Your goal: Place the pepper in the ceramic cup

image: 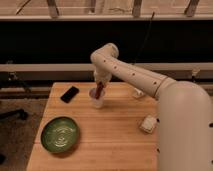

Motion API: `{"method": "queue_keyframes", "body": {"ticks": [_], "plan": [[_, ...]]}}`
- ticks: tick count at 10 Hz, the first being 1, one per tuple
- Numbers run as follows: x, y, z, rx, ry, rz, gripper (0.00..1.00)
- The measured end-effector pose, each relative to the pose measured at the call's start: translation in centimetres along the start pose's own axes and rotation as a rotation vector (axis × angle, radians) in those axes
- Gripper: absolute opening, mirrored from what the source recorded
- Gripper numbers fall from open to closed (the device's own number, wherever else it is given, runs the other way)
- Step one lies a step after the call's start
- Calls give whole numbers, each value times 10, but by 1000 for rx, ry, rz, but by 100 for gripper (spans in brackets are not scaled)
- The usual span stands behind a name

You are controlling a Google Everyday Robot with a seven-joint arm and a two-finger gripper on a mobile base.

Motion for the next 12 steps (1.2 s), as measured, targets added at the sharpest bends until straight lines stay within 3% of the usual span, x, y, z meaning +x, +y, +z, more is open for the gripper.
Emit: {"method": "queue_keyframes", "body": {"ticks": [2,10,12], "plan": [[1,-1,0,3,1,-4,41],[4,-3,2,8,5,-13,44],[5,-3,3,10,6,-15,59]]}}
